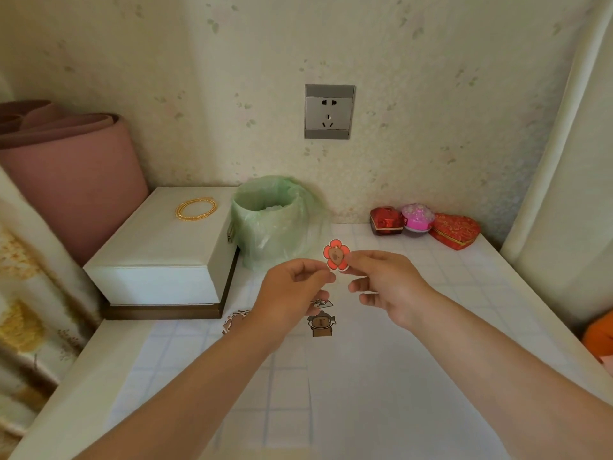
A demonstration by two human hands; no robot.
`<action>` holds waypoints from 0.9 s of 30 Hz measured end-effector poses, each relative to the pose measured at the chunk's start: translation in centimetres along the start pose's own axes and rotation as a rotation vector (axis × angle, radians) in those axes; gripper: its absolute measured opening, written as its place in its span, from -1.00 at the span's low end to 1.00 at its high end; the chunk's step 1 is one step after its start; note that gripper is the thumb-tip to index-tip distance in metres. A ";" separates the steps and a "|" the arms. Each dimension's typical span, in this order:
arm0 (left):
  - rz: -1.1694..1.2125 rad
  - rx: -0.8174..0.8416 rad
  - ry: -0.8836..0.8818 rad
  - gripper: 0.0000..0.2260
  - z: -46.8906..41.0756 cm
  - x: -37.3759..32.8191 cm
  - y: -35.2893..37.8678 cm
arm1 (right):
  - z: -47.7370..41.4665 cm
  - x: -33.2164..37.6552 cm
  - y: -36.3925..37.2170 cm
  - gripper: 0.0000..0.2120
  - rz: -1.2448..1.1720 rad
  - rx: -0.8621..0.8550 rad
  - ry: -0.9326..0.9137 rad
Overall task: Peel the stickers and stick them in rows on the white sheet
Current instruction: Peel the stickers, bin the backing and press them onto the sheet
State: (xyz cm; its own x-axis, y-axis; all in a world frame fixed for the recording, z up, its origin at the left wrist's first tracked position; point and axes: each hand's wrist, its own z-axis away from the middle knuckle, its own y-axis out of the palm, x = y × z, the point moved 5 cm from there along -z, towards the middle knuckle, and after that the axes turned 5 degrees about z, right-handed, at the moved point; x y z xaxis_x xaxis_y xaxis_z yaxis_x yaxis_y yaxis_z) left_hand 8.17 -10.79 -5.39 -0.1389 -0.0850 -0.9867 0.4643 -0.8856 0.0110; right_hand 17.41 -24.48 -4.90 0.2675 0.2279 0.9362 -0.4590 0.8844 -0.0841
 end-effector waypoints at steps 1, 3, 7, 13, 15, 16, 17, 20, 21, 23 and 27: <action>-0.066 0.001 0.021 -0.92 -0.3 0.2 -0.2 | 0.0 0.2 -0.3 -0.87 0.020 -0.037 -0.016; -0.306 -0.011 0.121 -0.90 -1.1 0.4 -1.0 | -0.3 0.4 -1.2 -0.90 0.107 -0.119 -0.060; -0.926 0.082 0.301 -0.79 -1.6 1.1 -1.5 | -1.2 0.1 -2.7 -0.91 0.385 -0.192 -0.100; -1.204 0.344 0.357 -0.56 -1.2 3.4 -0.3 | -2.2 -1.9 -2.5 -0.94 0.541 -0.066 0.006; -1.228 0.344 0.376 -0.55 -1.2 3.5 -0.4 | -2.5 -2.2 -2.3 -0.93 0.565 -0.044 0.009; -1.232 0.344 0.378 -0.55 -1.2 3.5 -0.4 | -2.7 -2.3 -2.2 -0.92 0.584 -0.041 0.003; -1.232 0.347 0.375 -0.55 -1.3 3.4 -0.5 | -2.8 -2.4 -2.1 -0.90 0.603 -0.040 -0.006; -1.224 0.351 0.372 -0.53 -1.4 3.5 -0.6 | -3.2 -2.5 -1.7 -0.89 0.637 -0.046 -0.037; -1.223 0.351 0.373 -0.53 -1.4 3.5 -0.6 | -3.3 -2.5 -1.6 -0.89 0.643 -0.049 -0.045; -1.229 0.353 0.376 -0.52 -1.5 3.5 -0.7 | -3.5 -2.4 -1.4 -0.89 0.658 -0.056 -0.060; -1.236 0.351 0.386 -0.52 -1.5 3.7 -0.7 | -3.8 -2.6 -1.1 -0.88 0.692 -0.076 -0.079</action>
State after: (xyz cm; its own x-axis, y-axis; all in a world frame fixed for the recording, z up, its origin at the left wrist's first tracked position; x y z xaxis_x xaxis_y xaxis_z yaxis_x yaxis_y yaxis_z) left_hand 8.68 -9.80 -9.27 -0.0206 0.9321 -0.3617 -0.0415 -0.3623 -0.9311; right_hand 20.48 -24.48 -8.52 -0.1286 0.7209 0.6810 -0.4407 0.5736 -0.6905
